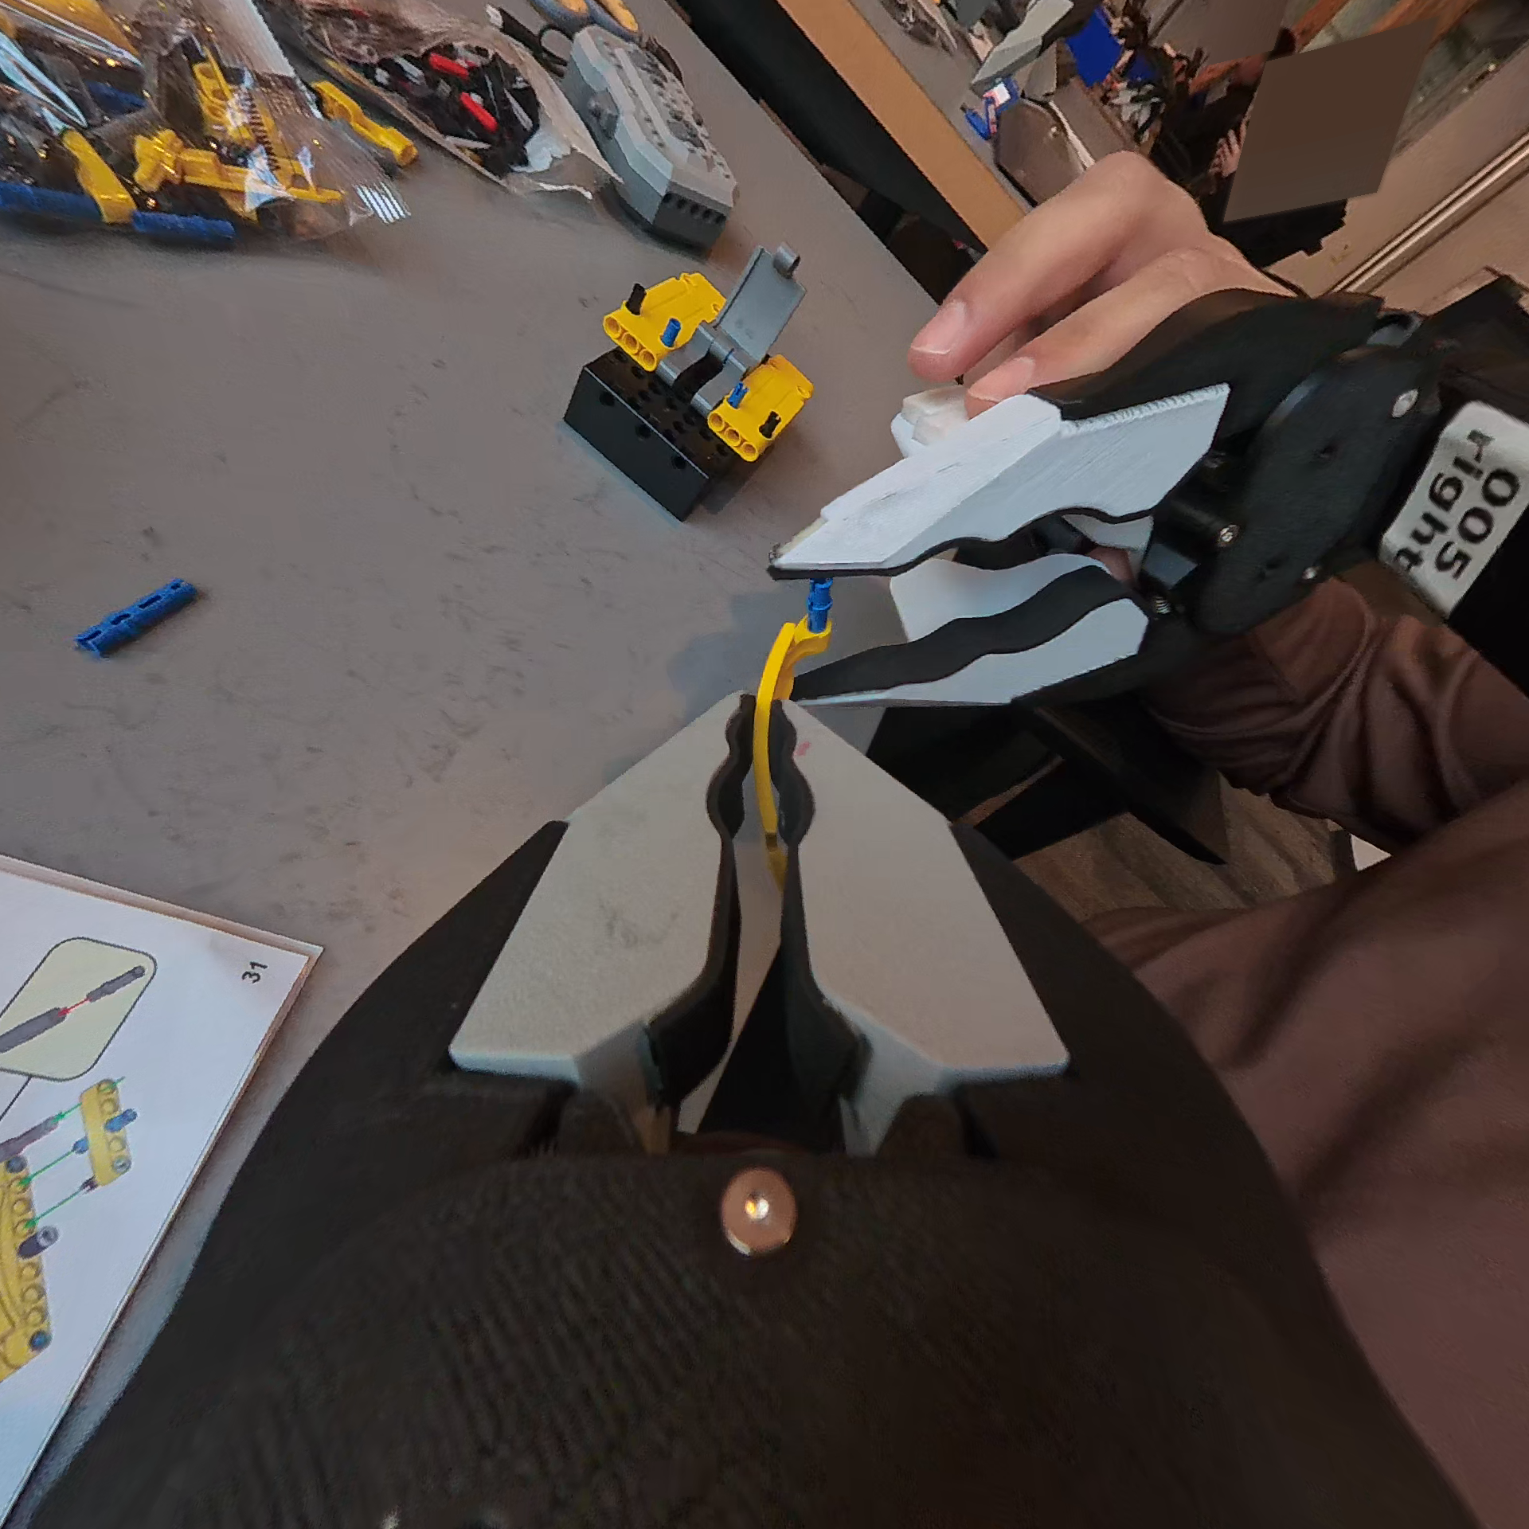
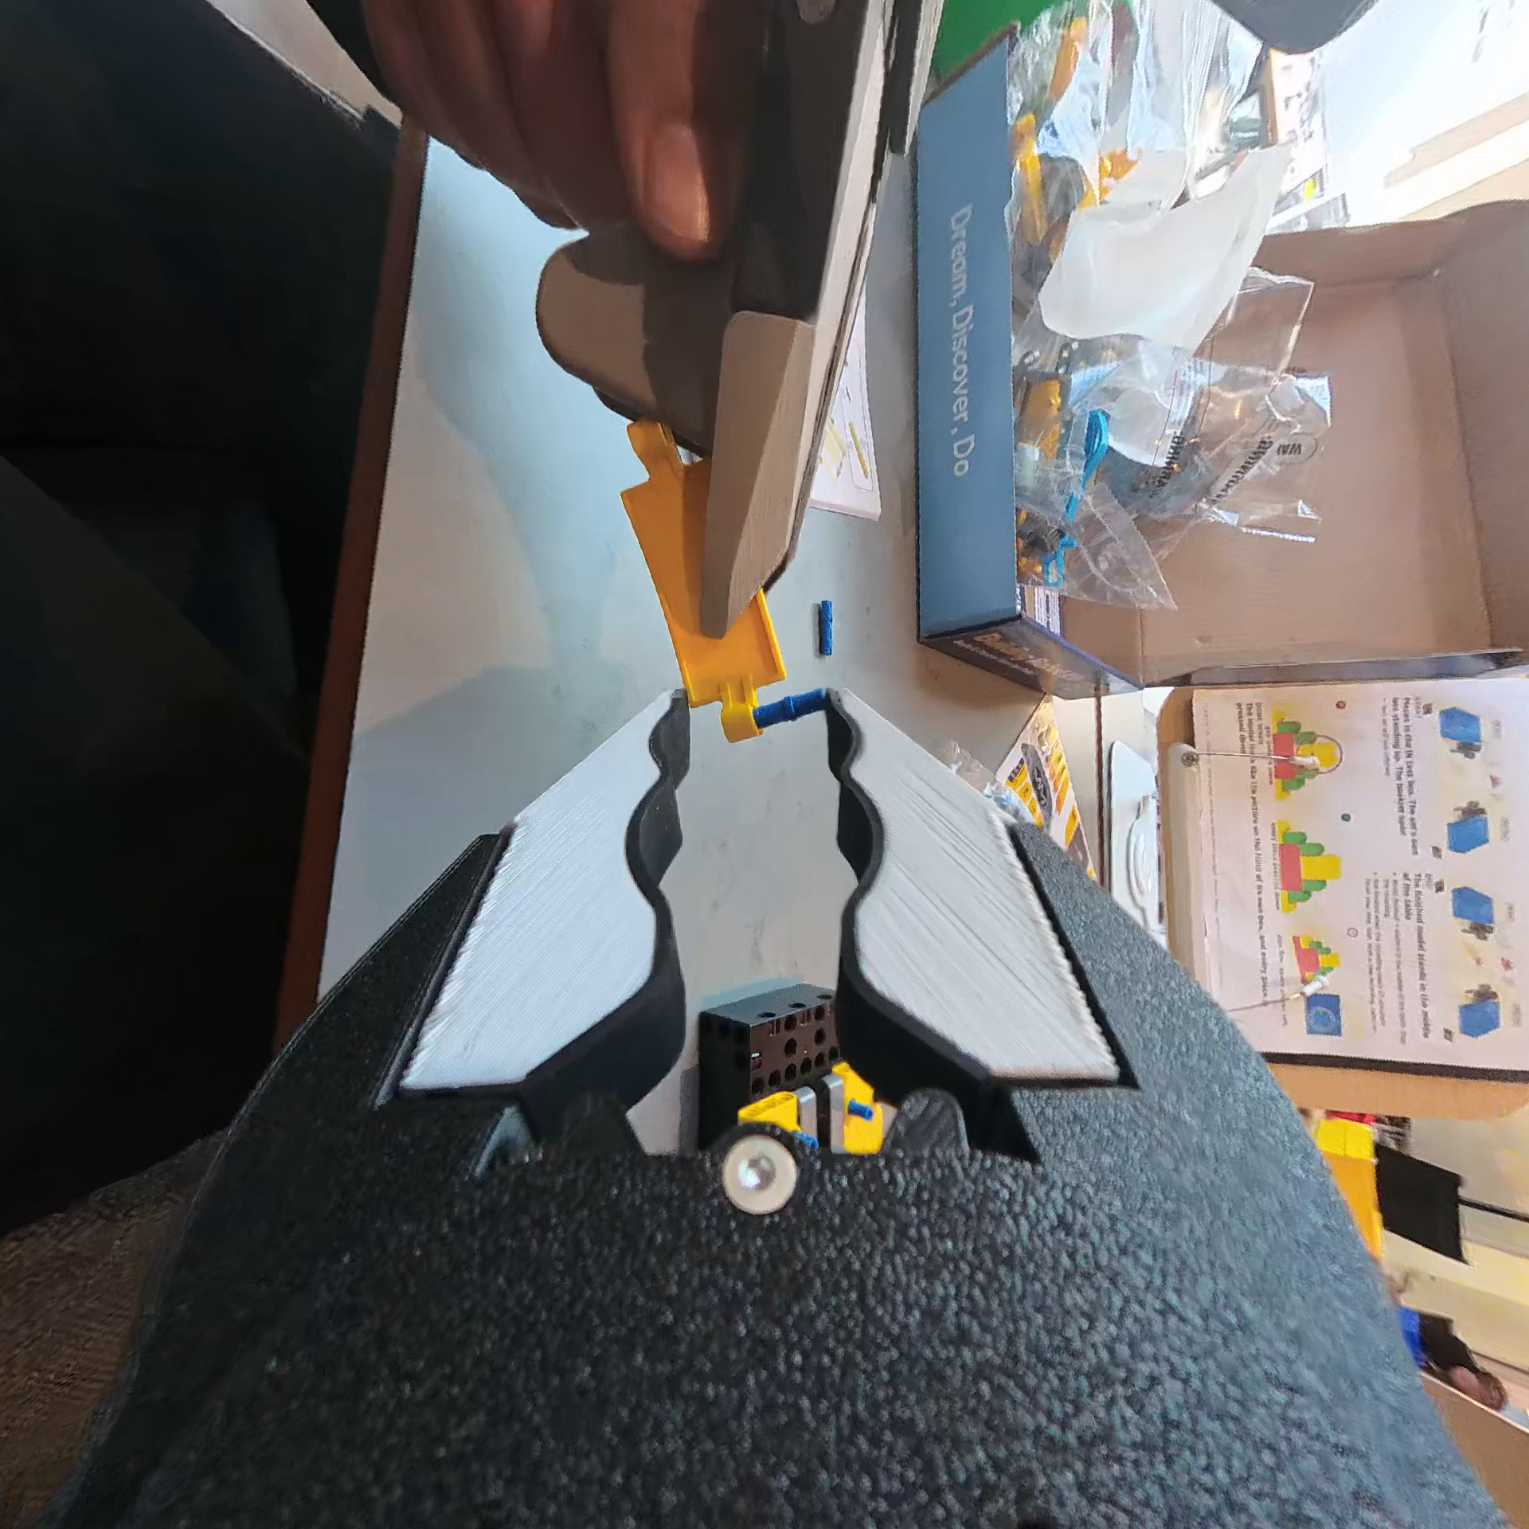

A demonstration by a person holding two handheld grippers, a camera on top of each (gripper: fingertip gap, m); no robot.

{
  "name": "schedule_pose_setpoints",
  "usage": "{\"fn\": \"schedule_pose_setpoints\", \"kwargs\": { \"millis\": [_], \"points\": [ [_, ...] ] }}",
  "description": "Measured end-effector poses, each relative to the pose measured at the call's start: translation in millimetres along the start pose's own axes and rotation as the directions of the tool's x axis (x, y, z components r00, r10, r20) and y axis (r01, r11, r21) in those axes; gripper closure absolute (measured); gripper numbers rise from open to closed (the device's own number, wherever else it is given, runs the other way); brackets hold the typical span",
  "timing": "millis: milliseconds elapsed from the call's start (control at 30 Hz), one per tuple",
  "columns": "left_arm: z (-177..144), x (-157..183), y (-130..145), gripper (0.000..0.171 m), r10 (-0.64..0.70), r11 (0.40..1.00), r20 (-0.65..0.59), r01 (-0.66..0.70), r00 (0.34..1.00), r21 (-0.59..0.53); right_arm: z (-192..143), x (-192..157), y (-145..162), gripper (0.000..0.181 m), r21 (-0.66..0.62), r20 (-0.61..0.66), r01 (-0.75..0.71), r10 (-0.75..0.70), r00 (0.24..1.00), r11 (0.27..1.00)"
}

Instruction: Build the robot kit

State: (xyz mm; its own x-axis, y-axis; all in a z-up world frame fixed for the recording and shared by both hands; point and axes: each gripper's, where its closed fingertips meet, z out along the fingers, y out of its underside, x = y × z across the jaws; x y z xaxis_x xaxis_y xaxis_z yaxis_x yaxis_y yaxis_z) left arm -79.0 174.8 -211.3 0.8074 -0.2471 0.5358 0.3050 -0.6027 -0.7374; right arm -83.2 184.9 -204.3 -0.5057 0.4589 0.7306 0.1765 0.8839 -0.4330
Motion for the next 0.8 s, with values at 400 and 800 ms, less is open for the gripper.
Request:
{"fn": "schedule_pose_setpoints", "kwargs": {
  "millis": [400, 800],
  "points": [
    [8.1, -3.1, 8.2, 0.171, -0.068, 0.998, -0.021, 0.067, 0.997, -0.018, 12.6, -9.2, 6.9, 0.145, -0.09, -0.044, 0.15, -0.154, 0.987, 0.985],
    [10.9, -15.5, 4.3, 0.171, -0.103, 0.994, 0.055, 0.1, 0.993, 0.052, 24.1, -10.7, 15.9, 0.148, -0.146, -0.026, 0.126, -0.131, 0.991, 0.981]
  ]
}}
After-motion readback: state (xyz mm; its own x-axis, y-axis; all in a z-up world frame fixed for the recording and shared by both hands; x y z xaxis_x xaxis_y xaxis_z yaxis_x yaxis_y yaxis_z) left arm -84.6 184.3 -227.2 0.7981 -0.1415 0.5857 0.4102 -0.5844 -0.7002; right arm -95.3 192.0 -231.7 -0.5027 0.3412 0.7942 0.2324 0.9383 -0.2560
